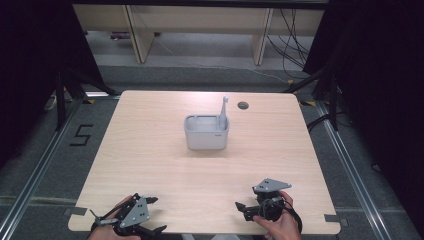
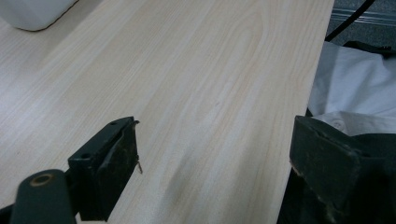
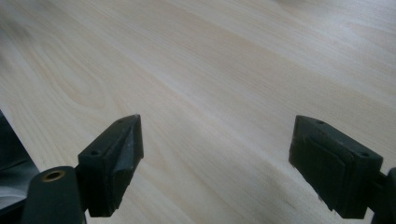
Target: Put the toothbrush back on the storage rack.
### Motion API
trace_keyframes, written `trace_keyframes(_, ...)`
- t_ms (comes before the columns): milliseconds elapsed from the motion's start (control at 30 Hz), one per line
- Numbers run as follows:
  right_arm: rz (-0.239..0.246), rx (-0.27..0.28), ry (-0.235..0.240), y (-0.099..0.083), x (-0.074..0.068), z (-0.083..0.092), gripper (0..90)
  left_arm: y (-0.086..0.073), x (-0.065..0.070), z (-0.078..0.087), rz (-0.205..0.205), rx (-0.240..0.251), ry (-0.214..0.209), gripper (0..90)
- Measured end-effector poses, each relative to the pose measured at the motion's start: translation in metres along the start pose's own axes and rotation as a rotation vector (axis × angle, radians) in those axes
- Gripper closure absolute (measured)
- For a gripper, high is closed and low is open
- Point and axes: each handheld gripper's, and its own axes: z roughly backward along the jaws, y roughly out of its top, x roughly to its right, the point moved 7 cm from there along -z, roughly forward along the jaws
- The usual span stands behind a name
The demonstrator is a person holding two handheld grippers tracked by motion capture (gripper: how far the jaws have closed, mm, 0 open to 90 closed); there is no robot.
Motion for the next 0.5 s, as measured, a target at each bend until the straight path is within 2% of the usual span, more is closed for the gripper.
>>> trace_keyframes(33,-0.015,-0.002,0.002,-0.001,-0.002,0.001,18.2,0.000,0.000,0.000,0.000,0.000,-0.001,14.8)
trace_keyframes(67,0.016,0.007,0.004,-0.001,0.001,0.001,18.1,0.000,0.000,0.001,-0.001,-0.004,0.001,14.8)
trace_keyframes(100,-0.025,-0.007,0.003,-0.004,-0.002,0.003,18.1,0.000,0.000,0.001,-0.001,-0.005,0.000,14.8)
trace_keyframes(133,-0.007,0.000,0.009,-0.004,-0.002,0.003,18.0,0.000,0.000,0.000,-0.001,-0.001,0.002,14.8)
trace_keyframes(167,0.029,0.004,0.006,-0.005,0.001,0.003,18.1,0.000,0.000,0.000,0.000,0.000,-0.001,14.8)
trace_keyframes(200,-0.021,-0.009,0.014,-0.007,-0.003,0.004,18.0,0.000,0.000,0.000,-0.001,0.000,-0.002,14.8)
trace_keyframes(233,0.021,-0.001,0.012,-0.007,0.000,0.004,18.0,0.000,0.001,0.000,-0.001,-0.002,-0.002,14.8)
trace_keyframes(267,-0.004,0.000,0.000,-0.008,-0.002,0.005,18.0,0.000,0.001,0.001,-0.005,-0.012,-0.004,14.8)
trace_keyframes(433,0.000,-0.012,0.018,-0.011,-0.004,0.007,18.0,0.000,0.001,0.001,-0.002,-0.013,-0.012,14.8)
trace_keyframes(467,-0.031,-0.023,0.020,-0.012,-0.007,0.008,18.0,0.000,0.001,0.001,-0.001,-0.012,-0.013,14.8)
trace_keyframes(500,-0.010,-0.016,0.016,-0.012,-0.005,0.007,18.0,0.000,0.001,0.001,-0.001,-0.013,-0.013,14.8)
